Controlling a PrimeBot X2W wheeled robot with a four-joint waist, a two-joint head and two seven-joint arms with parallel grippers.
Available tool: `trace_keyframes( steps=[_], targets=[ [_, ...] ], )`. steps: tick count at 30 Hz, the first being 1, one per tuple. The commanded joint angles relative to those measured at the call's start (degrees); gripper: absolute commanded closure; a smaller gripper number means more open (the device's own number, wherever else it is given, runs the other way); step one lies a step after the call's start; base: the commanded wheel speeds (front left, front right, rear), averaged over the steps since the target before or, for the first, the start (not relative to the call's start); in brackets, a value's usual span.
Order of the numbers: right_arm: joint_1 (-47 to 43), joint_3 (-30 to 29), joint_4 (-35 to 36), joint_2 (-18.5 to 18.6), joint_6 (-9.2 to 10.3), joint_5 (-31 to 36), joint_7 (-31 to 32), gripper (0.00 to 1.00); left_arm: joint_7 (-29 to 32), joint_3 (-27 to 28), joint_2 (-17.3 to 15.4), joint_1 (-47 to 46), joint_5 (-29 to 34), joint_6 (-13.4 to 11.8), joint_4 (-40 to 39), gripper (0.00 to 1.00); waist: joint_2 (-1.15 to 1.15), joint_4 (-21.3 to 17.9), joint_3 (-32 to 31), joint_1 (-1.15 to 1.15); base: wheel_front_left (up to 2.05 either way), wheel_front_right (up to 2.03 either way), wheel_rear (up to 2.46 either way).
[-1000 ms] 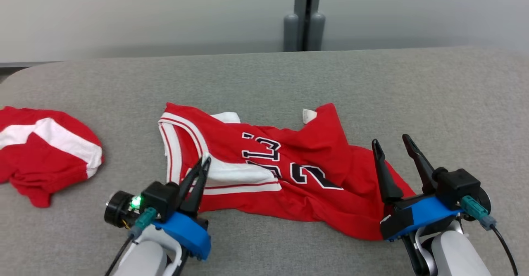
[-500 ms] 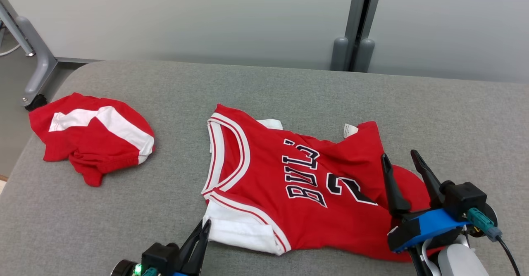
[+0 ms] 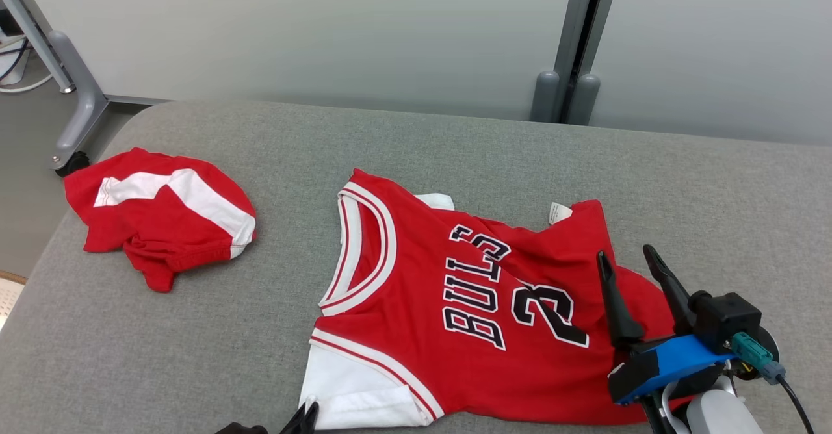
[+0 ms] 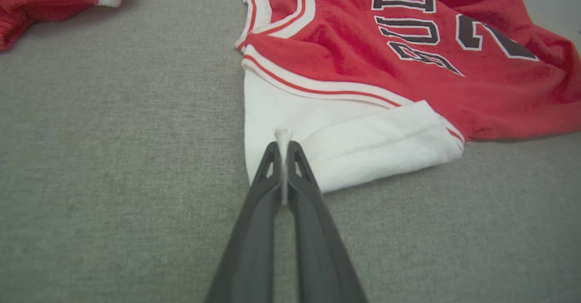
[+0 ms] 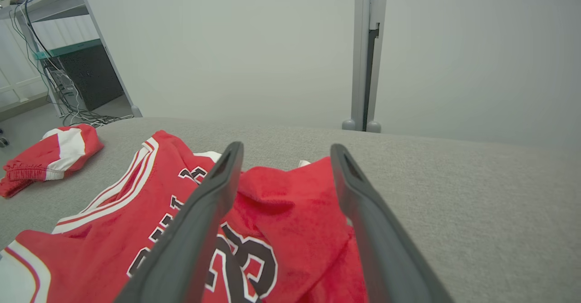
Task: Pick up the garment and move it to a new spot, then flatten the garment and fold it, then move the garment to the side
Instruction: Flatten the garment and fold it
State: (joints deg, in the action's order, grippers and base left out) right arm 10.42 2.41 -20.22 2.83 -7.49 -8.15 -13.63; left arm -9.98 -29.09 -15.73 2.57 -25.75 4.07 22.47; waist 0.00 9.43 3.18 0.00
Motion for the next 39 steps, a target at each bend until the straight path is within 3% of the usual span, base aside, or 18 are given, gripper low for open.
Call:
trace_keyframes(
  steps=[1, 2, 3, 4, 13, 23, 39],
  targets=[
    [0.04, -0.14, -0.13, 0.12, -0.01, 0.09, 0.09, 0.00, -0.10, -0.05, -0.30, 0.28, -0.13, 0.05, -0.20, 1.00, 0.00, -0.12, -0.08, 0.00, 0.00, 0.00, 0.00],
    [-0.16, -0.37, -0.20, 0.12, -0.01, 0.20, 0.07, 0.00, -0.17, -0.02, -0.46, 0.72, -0.12, -0.28, -0.33, 1.00, 0.00, -0.21, -0.16, 0.00, 0.00, 0.00, 0.00],
    [-0.32, -0.50, -0.24, 0.11, -0.01, 0.32, 0.06, 0.00, -0.72, 0.35, -0.76, 0.93, 0.00, -0.77, -0.67, 0.57, 0.00, -0.29, -0.23, 0.00, 0.00, 0.00, 0.00],
    [-0.46, -0.64, -0.28, 0.11, -0.01, 0.41, 0.05, 0.00, -1.26, 0.90, -1.18, 0.75, 0.11, -1.12, -1.15, 0.00, 0.00, -0.35, -0.30, 0.00, 0.00, 0.00, 0.00],
    [0.06, -0.57, -0.13, 0.11, -0.01, 0.52, 0.20, 0.00, -4.83, 5.44, -3.37, -2.13, 2.43, -4.11, -5.37, 0.00, 0.00, -1.94, -0.16, 0.00, 0.00, 0.00, 0.00],
    [1.13, -0.51, 0.40, 0.12, -0.01, 0.81, 0.28, 0.00, -4.85, 8.03, -3.82, -6.67, 3.58, -5.48, -8.50, 0.00, 0.00, -6.12, 1.31, 0.00, 0.00, 0.00, 0.00],
    [3.02, -0.46, 0.25, 0.11, -0.01, 0.68, -0.07, 0.00, 6.32, 4.88, -4.26, -16.68, 2.61, -2.08, 1.40, 0.00, 0.00, -9.77, 4.03, 0.00, 0.00, 0.00, 0.00]
  ],
)
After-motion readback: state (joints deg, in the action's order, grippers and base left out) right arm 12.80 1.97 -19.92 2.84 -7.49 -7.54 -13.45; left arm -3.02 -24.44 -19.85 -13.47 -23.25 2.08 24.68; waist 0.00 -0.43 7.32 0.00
